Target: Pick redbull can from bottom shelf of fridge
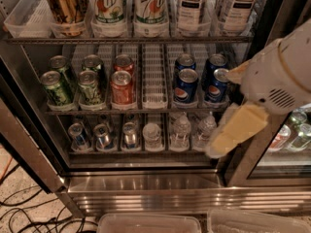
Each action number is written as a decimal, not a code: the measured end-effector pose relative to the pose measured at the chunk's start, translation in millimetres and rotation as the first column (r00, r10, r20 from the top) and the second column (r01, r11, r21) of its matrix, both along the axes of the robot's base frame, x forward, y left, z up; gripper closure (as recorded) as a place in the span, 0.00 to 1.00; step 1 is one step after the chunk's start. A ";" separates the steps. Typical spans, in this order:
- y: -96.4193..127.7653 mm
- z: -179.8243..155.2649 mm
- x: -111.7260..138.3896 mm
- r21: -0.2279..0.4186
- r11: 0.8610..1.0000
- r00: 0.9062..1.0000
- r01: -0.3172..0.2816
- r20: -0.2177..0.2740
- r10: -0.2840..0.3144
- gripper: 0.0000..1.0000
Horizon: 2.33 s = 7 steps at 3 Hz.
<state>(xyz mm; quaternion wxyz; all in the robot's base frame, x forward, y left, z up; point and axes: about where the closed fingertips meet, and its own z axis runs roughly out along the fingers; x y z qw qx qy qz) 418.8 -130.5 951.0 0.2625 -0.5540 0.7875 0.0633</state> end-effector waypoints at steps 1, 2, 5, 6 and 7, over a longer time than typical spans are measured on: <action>45.5 -23.0 -25.0 0.148 0.988 0.999 0.044 0.005 -0.045 0.00; 88.4 -58.0 -48.1 0.235 0.972 0.999 0.030 0.038 -0.040 0.00; 103.7 -98.7 -49.6 0.304 0.951 0.996 0.052 0.051 -0.071 0.00; 103.7 -144.3 -57.3 0.339 0.934 0.988 0.112 0.066 -0.142 0.00; 101.1 -192.7 -61.7 0.391 0.898 0.969 0.199 0.061 -0.241 0.00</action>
Offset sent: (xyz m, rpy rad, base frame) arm -0.0294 0.1681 -0.0896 0.6820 -0.2015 -0.1951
